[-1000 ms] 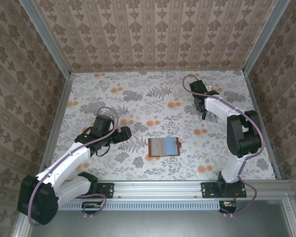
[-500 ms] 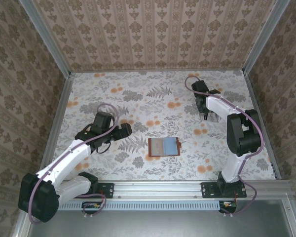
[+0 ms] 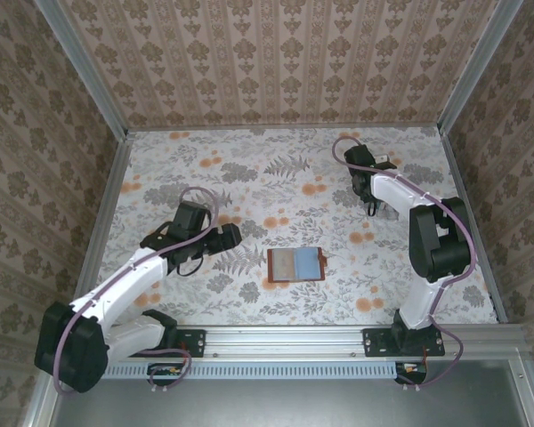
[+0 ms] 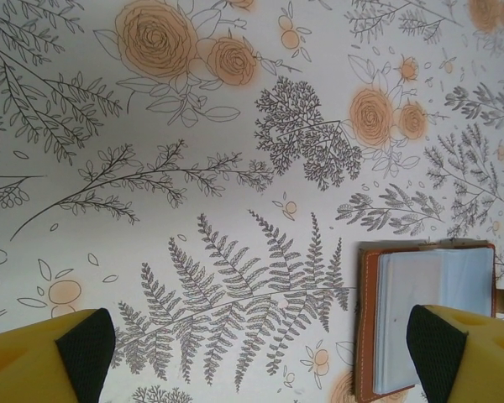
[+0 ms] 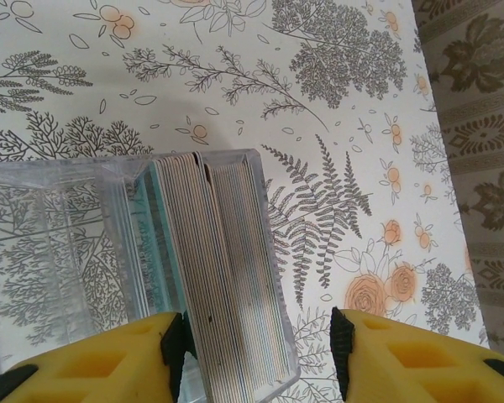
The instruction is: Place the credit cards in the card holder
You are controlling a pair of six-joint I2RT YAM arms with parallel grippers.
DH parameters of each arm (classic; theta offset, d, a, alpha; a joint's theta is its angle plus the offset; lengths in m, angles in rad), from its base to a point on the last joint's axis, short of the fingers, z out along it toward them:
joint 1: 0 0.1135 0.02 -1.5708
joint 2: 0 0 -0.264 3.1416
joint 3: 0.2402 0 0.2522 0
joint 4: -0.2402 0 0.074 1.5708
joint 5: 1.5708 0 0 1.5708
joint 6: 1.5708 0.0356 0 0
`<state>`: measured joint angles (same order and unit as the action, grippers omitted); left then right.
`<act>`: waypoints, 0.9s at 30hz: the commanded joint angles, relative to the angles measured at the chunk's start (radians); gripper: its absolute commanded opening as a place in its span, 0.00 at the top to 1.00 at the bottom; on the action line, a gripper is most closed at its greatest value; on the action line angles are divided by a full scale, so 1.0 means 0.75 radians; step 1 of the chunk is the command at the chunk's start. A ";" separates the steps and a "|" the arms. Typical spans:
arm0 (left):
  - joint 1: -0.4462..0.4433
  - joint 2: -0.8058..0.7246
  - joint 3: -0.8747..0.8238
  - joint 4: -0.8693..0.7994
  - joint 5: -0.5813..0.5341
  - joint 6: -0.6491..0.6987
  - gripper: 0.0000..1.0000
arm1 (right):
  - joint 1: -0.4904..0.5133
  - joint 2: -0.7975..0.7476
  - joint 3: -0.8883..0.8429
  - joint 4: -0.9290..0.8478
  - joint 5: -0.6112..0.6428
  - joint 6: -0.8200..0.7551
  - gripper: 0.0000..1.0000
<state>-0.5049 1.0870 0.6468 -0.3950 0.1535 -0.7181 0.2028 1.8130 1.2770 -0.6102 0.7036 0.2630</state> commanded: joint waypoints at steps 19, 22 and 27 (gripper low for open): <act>-0.070 -0.008 0.022 0.033 -0.032 -0.016 0.06 | 0.062 0.024 0.052 -0.021 0.046 -0.056 0.65; -0.079 -0.018 -0.004 0.069 -0.043 -0.025 0.06 | 0.062 0.004 0.036 -0.017 0.068 -0.056 0.68; -0.087 -0.008 0.005 0.047 -0.043 -0.022 0.06 | 0.057 -0.003 0.036 -0.045 0.041 -0.040 0.71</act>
<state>-0.5602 1.0946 0.6464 -0.3550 0.1337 -0.7231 0.2451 1.8217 1.2949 -0.6102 0.7364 0.2302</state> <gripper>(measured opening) 0.936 0.287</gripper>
